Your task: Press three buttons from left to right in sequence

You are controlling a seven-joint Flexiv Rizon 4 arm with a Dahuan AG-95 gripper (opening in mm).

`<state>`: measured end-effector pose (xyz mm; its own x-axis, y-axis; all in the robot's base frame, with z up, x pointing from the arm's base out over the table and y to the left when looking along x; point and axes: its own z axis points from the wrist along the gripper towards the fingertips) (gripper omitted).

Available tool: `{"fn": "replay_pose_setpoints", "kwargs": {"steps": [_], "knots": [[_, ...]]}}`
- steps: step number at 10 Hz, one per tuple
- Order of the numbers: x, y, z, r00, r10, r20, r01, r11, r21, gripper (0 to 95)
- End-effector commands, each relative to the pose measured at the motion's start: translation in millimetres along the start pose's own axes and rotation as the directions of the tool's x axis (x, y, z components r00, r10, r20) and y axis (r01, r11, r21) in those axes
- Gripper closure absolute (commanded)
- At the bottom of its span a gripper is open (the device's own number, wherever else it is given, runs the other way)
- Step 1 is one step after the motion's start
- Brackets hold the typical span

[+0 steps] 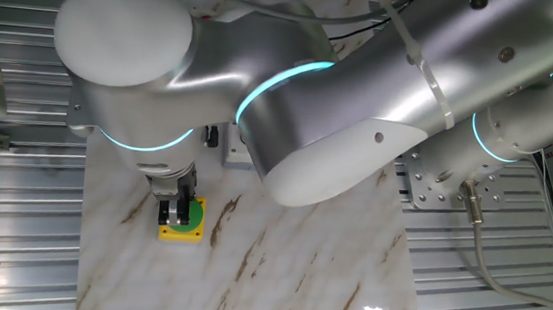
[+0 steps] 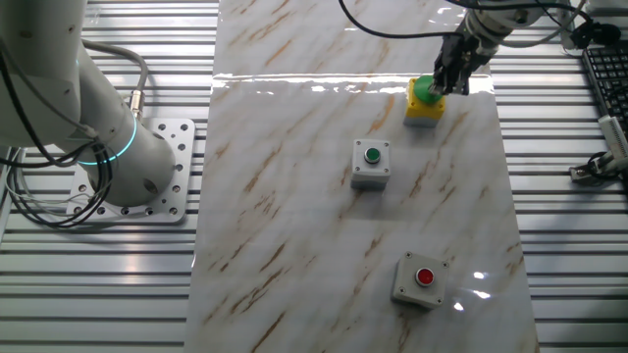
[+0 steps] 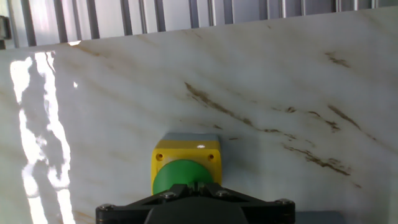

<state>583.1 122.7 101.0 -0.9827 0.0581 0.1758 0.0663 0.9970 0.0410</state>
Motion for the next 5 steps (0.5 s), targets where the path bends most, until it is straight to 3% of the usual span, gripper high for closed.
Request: {"fn": "replay_pose_setpoints", "kwargs": {"steps": [1,4,5], "knots": [[1.0,0.1,-1.6,1.0,0.0,-0.009,0.0,1.0,0.003,95.0],[1.0,0.0,-1.6,1.0,-0.008,-0.014,0.008,1.0,0.006,95.0],[1.0,0.1,-1.7,1.0,-0.018,-0.022,0.019,1.0,0.022,95.0]]}}
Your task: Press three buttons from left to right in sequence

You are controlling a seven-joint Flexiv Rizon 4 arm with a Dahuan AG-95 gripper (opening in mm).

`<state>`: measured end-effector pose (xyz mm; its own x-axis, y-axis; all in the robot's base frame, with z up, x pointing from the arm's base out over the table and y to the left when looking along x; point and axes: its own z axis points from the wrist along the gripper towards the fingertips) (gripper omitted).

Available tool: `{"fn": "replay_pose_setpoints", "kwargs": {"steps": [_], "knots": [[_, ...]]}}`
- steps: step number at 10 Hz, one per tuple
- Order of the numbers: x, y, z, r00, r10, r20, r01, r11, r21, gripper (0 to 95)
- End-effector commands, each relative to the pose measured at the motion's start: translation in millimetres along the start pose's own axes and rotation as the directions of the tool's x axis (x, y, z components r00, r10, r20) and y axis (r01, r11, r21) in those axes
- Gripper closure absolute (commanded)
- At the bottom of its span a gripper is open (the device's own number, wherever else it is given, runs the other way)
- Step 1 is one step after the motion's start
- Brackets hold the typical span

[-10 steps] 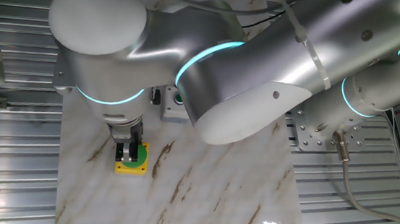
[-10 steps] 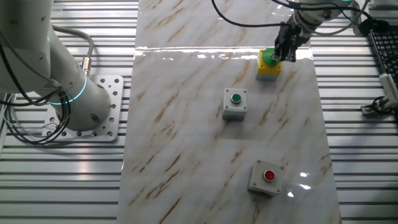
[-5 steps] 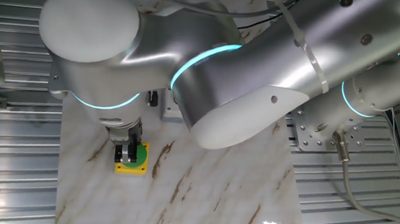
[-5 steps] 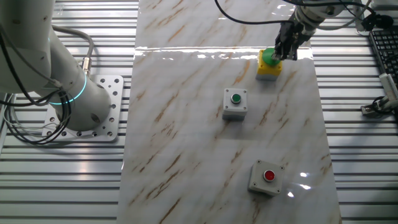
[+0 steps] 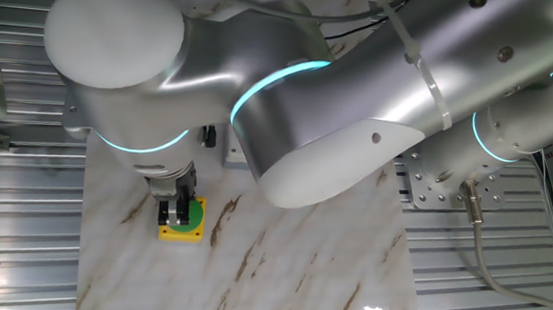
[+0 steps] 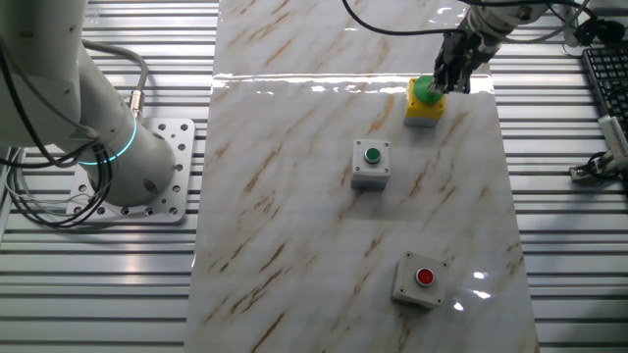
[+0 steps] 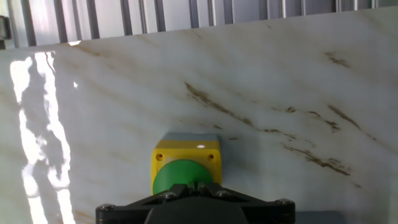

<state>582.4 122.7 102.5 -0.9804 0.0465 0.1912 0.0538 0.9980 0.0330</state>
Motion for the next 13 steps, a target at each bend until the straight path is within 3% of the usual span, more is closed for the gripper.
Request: {"fn": "replay_pose_setpoints", "kwargs": {"steps": [1,12,13], "knots": [[0.0,0.1,-0.5,1.0,-0.009,-0.009,0.009,1.0,0.019,95.0],[0.0,0.0,0.2,0.999,-0.015,-0.029,0.016,0.999,0.038,95.0],[0.0,0.0,0.2,0.999,-0.018,-0.03,0.02,0.997,0.074,95.0]]}}
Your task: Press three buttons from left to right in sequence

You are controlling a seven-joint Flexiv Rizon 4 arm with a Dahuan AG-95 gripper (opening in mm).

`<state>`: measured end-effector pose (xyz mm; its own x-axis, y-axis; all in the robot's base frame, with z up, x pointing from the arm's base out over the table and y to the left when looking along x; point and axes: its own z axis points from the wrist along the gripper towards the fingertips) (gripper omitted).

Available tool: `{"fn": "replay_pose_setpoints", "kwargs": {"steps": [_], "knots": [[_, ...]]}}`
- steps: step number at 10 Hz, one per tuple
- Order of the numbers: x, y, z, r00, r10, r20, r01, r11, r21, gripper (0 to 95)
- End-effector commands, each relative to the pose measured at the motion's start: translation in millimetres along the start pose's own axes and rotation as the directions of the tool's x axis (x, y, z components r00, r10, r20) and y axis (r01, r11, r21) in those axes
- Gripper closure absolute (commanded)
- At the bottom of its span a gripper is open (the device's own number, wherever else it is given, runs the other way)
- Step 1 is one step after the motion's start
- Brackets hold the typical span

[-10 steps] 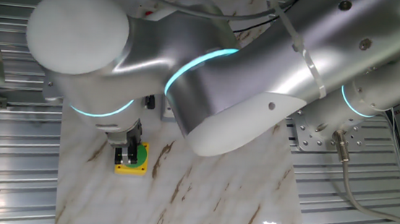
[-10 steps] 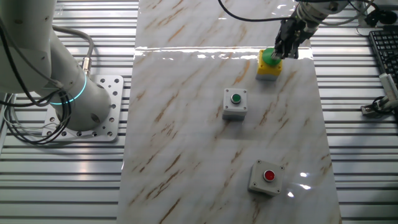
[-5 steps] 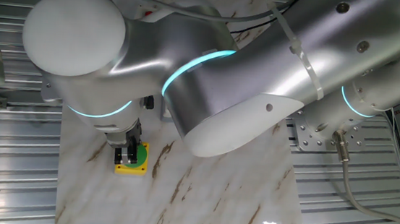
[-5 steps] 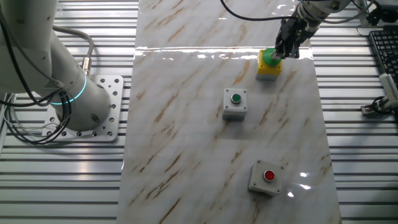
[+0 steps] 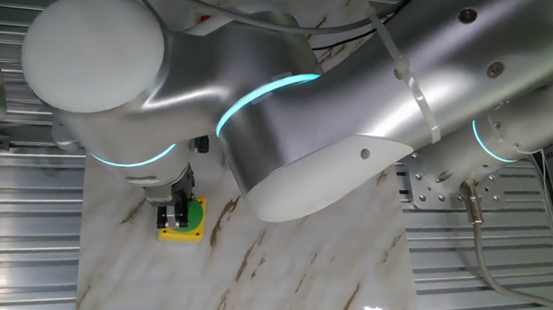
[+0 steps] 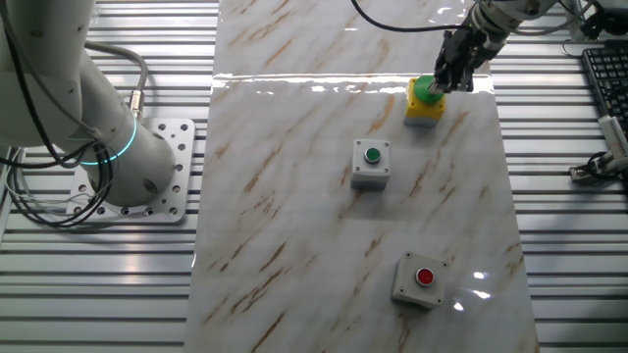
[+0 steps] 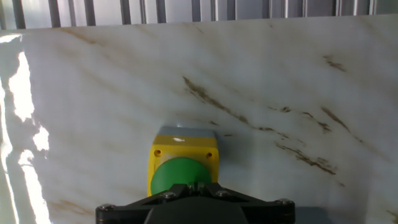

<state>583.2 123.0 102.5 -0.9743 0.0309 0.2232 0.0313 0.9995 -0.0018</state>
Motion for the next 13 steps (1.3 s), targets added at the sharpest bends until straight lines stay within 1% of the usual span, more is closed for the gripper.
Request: {"fn": "replay_pose_setpoints", "kwargs": {"steps": [1,3,4,6,7,8,9,10,11,12,13], "knots": [[0.8,-0.3,0.4,1.0,-0.017,-0.003,0.017,0.997,0.07,95.0],[0.8,-0.3,0.4,1.0,-0.018,0.001,0.018,0.998,0.059,95.0],[0.8,-0.3,0.4,0.999,-0.032,0.005,0.032,0.998,0.047,95.0],[0.8,-0.3,0.4,1.0,-0.028,-0.011,0.028,1.0,0.013,95.0],[0.8,-0.3,0.4,1.0,-0.025,-0.015,0.025,1.0,0.004,95.0],[0.8,-0.3,0.4,0.999,-0.043,-0.005,0.043,0.999,0.008,95.0],[0.8,-0.3,0.4,0.998,-0.064,0.01,0.063,0.998,0.02,95.0],[0.8,-0.3,0.4,0.997,-0.074,0.013,0.073,0.997,0.031,95.0],[0.8,-0.3,0.4,0.997,-0.072,0.013,0.071,0.996,0.058,95.0],[0.8,-0.3,0.4,0.999,-0.043,0.008,0.042,0.996,0.084,95.0],[0.8,-0.3,0.4,1.0,-0.012,0.007,0.012,0.996,0.091,95.0]]}}
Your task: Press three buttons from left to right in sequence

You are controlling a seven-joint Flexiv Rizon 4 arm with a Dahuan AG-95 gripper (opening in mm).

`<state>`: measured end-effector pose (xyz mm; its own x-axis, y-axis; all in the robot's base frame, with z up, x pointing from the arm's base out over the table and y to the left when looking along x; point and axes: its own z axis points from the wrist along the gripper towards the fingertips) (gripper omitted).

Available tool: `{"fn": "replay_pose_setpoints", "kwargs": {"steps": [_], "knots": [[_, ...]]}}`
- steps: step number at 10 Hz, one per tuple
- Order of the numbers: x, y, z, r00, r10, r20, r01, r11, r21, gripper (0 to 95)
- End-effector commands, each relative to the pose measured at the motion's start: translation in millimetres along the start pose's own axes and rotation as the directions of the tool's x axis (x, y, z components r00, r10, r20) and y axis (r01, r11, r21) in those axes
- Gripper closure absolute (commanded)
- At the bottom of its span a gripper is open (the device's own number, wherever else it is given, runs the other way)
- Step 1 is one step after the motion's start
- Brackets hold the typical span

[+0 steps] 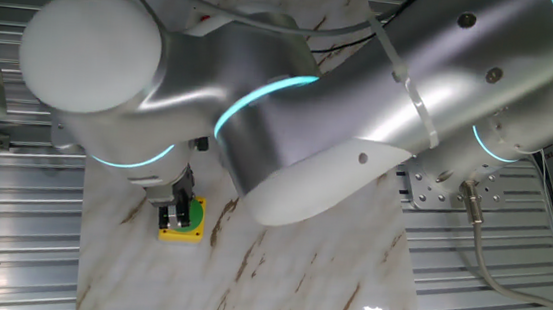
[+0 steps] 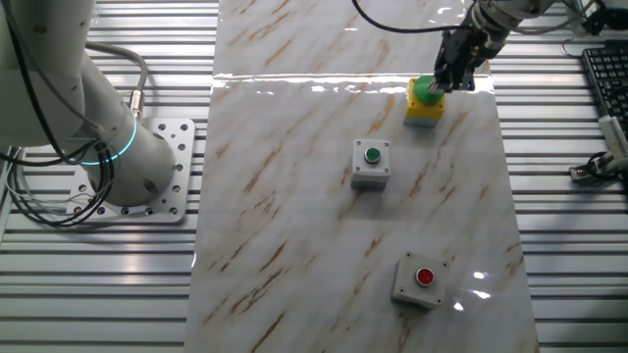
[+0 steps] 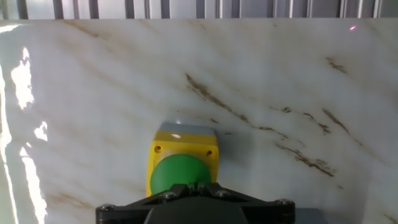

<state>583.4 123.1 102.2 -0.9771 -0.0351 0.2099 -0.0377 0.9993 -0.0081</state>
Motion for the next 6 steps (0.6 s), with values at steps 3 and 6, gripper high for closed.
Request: {"fn": "replay_pose_setpoints", "kwargs": {"steps": [3,6], "knots": [[1.1,-0.4,0.1,0.995,0.103,-0.011,-0.102,0.991,0.09,95.0],[1.1,-0.4,0.1,0.992,0.123,-0.017,-0.121,0.99,0.072,95.0]]}}
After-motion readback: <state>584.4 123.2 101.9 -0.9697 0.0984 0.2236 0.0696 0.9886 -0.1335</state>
